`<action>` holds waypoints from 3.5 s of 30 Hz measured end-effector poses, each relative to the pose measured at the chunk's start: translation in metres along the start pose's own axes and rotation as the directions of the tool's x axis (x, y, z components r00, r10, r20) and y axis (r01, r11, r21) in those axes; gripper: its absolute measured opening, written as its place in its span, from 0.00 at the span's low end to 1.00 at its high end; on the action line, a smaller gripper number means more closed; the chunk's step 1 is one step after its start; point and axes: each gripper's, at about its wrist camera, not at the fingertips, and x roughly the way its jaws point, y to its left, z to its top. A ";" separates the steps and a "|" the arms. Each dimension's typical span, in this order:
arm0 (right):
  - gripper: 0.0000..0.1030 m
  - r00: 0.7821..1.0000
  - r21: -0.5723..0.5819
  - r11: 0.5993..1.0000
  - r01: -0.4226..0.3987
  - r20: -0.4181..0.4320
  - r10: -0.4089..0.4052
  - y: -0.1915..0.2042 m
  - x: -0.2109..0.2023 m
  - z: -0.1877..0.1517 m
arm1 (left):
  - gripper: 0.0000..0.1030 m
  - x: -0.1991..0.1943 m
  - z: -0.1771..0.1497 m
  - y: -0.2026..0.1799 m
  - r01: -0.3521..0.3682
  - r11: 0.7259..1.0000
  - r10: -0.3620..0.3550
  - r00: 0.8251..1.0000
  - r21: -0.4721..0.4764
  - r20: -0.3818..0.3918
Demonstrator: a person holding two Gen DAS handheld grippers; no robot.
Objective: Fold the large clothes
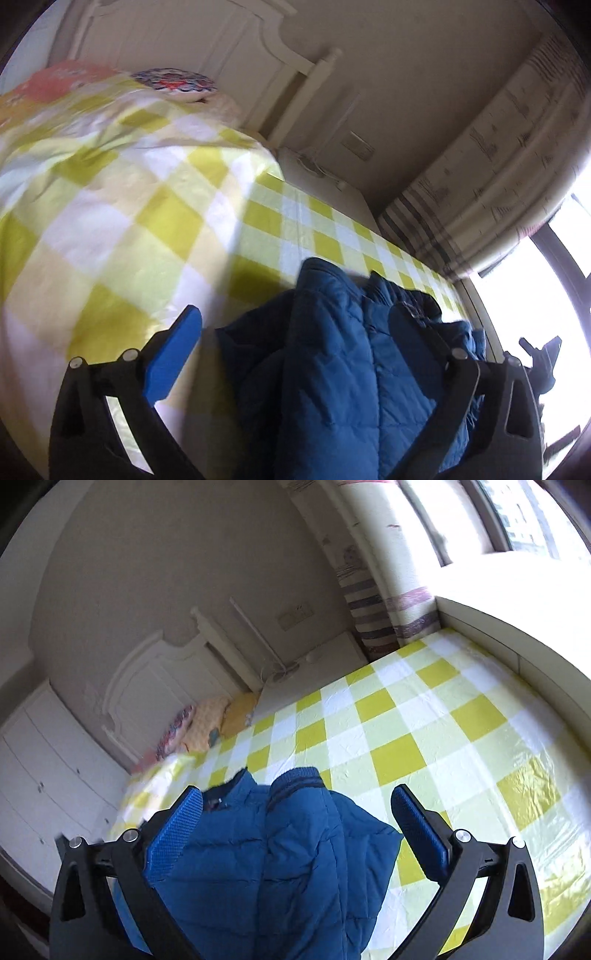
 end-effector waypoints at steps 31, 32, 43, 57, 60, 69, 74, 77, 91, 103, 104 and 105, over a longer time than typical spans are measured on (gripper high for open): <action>0.18 0.948 -0.135 0.940 0.312 -0.023 -0.318 0.071 0.085 0.043 | 0.11 0.105 0.062 -0.078 -0.192 0.962 0.213 0.972 0.193 -0.099; 0.18 0.936 -0.124 0.933 0.337 -0.059 -0.346 0.057 0.104 0.031 | 0.13 0.131 0.047 -0.060 -0.212 0.964 0.235 0.962 0.163 -0.139; 0.20 0.939 -0.086 0.944 0.319 -0.111 -0.327 0.015 0.140 -0.002 | 0.24 0.149 0.020 -0.018 -0.183 0.982 0.186 0.978 0.040 -0.093; 0.96 0.958 0.137 0.953 0.271 -0.136 -0.253 -0.024 0.137 -0.013 | 0.89 0.072 0.041 -0.088 -0.317 0.945 0.293 0.930 0.084 0.224; 0.96 0.959 0.113 0.955 0.274 -0.115 -0.261 -0.017 0.134 -0.013 | 0.98 0.085 0.034 -0.150 -0.338 0.891 0.271 0.931 0.302 0.243; 0.90 0.971 -0.173 0.955 0.240 0.058 -0.233 0.082 0.096 0.010 | 0.97 0.163 0.001 -0.191 -0.273 0.844 0.280 0.958 0.462 0.055; 0.80 0.950 -0.471 0.852 0.228 -0.085 -0.301 0.158 0.158 -0.024 | 0.97 0.186 -0.008 -0.179 -0.345 0.790 0.378 0.925 0.507 0.040; 0.79 0.910 -0.538 0.811 0.229 -0.177 -0.374 0.160 0.201 -0.051 | 0.98 0.201 -0.013 -0.161 -0.329 0.808 0.391 0.920 0.489 -0.026; 0.83 0.911 -0.505 0.838 0.206 -0.214 -0.353 0.149 0.207 -0.051 | 0.98 0.211 -0.015 -0.143 -0.287 0.863 0.352 0.932 0.416 -0.086; 0.83 0.911 -0.508 0.836 0.209 -0.208 -0.355 0.149 0.209 -0.052 | 0.98 0.230 -0.024 -0.173 -0.345 0.794 0.453 0.885 0.501 -0.109; 0.83 0.911 -0.507 0.836 0.210 -0.209 -0.355 0.149 0.209 -0.052 | 0.98 0.229 -0.023 -0.173 -0.341 0.799 0.445 0.890 0.495 -0.105; 0.83 0.911 -0.509 0.834 0.211 -0.208 -0.357 0.150 0.210 -0.052 | 0.98 0.228 -0.022 -0.171 -0.338 0.801 0.442 0.890 0.495 -0.107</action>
